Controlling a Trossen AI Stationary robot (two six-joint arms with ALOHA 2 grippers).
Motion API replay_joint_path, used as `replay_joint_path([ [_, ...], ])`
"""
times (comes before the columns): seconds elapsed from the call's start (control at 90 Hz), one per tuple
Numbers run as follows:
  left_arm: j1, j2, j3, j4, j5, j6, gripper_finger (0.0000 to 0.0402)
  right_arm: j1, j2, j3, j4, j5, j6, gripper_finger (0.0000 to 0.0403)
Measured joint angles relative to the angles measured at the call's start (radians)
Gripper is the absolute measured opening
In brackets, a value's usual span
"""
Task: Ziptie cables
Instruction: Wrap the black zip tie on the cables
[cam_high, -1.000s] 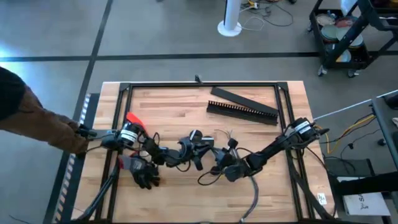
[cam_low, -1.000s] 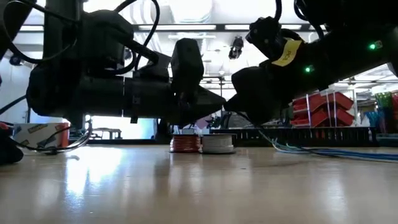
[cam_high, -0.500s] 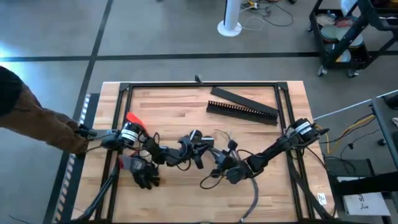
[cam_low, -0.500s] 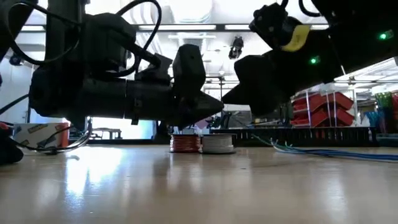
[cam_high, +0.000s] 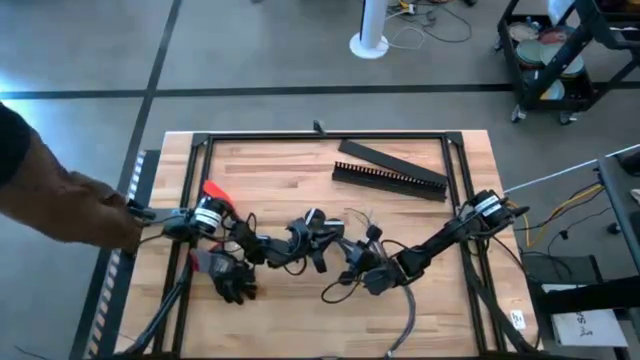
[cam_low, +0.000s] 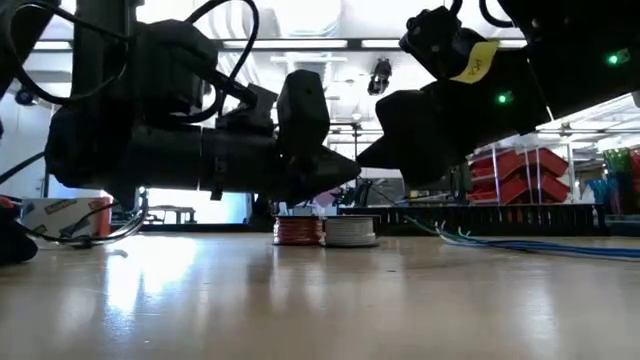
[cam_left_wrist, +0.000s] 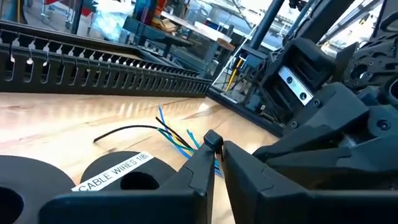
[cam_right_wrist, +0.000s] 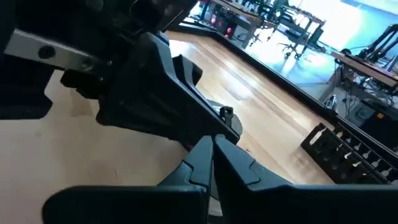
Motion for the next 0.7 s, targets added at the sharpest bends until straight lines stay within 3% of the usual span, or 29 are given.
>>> replay_joint_path([
  [0.144, 0.000, 0.000, 0.000, 0.000, 0.002, 0.008, 0.0001, 0.000, -0.055, -0.002, -0.067, -0.024, 0.009, 0.0005],
  [0.256, 0.000, 0.000, 0.000, -0.002, 0.002, 0.008, 0.0000, 0.000, -0.130, -0.010, -0.160, -0.058, 0.027, 0.0035],
  [0.489, -0.001, -0.001, 0.002, -0.003, 0.007, 0.018, 0.0000, -0.036, -0.274, -0.060, -0.348, -0.326, 0.117, 0.0133],
  [0.7, -0.001, -0.012, 0.002, -0.003, 0.003, -0.002, 0.0000, -0.052, -0.215, -0.101, -0.334, -0.259, 0.158, 0.0152],
])
